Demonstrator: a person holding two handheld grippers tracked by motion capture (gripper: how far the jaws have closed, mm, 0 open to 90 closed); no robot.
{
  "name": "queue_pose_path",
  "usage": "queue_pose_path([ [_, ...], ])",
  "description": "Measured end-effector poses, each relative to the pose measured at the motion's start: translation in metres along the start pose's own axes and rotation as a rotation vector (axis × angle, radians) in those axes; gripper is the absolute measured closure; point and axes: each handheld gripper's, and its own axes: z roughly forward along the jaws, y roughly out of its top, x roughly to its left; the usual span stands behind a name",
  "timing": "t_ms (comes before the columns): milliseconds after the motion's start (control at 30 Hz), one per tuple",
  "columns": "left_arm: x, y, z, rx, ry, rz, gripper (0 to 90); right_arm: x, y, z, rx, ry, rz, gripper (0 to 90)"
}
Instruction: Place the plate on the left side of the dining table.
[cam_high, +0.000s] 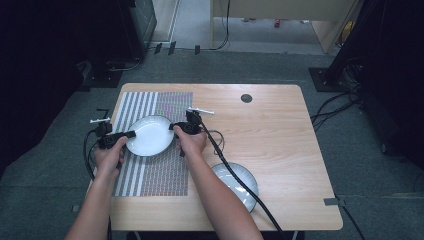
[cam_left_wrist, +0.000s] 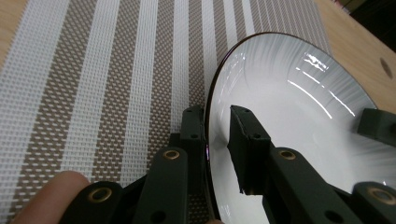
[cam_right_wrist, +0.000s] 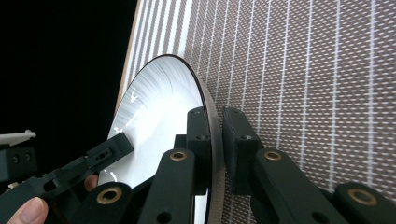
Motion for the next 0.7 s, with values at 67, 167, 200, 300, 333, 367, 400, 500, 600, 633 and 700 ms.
queue_pose_path([
  [67, 0.000, 0.000, 0.000, -0.001, -0.003, 0.004, 76.6, -0.001, -0.001, 0.000, 0.000, 0.001, -0.008, 81.6],
  [167, -0.001, -0.001, 0.000, 0.000, -0.006, 0.014, 76.5, -0.002, -0.001, 0.000, 0.003, -0.001, -0.003, 79.6],
  [200, -0.002, -0.001, 0.000, -0.001, -0.010, 0.018, 76.2, -0.003, -0.002, 0.001, 0.009, -0.003, -0.006, 76.3],
  [300, -0.006, -0.001, -0.001, 0.002, -0.011, 0.030, 68.6, -0.003, -0.005, 0.001, -0.001, -0.014, -0.038, 69.6],
  [333, -0.008, -0.001, -0.001, 0.000, -0.011, 0.032, 65.3, -0.001, -0.005, -0.001, -0.021, -0.027, -0.053, 69.0],
  [367, -0.010, -0.002, -0.002, -0.002, -0.003, 0.041, 62.1, -0.001, -0.005, -0.003, -0.029, -0.033, -0.058, 67.4],
  [400, -0.013, -0.004, -0.003, -0.007, 0.010, 0.054, 60.1, 0.001, -0.005, -0.006, -0.037, -0.031, -0.048, 64.6],
  [500, -0.018, -0.005, -0.004, -0.012, 0.026, 0.061, 53.8, 0.006, -0.004, -0.012, -0.073, -0.022, -0.079, 56.8],
  [600, -0.025, -0.005, -0.010, -0.030, 0.064, 0.069, 44.6, 0.012, -0.003, -0.019, -0.108, -0.024, -0.184, 54.7],
  [633, -0.028, -0.004, -0.012, -0.037, 0.083, 0.074, 39.7, 0.014, -0.002, -0.022, -0.112, -0.005, -0.206, 53.9],
  [700, -0.033, -0.003, -0.018, -0.048, 0.111, 0.088, 31.5, 0.017, -0.001, -0.028, -0.114, 0.015, -0.241, 49.7],
])
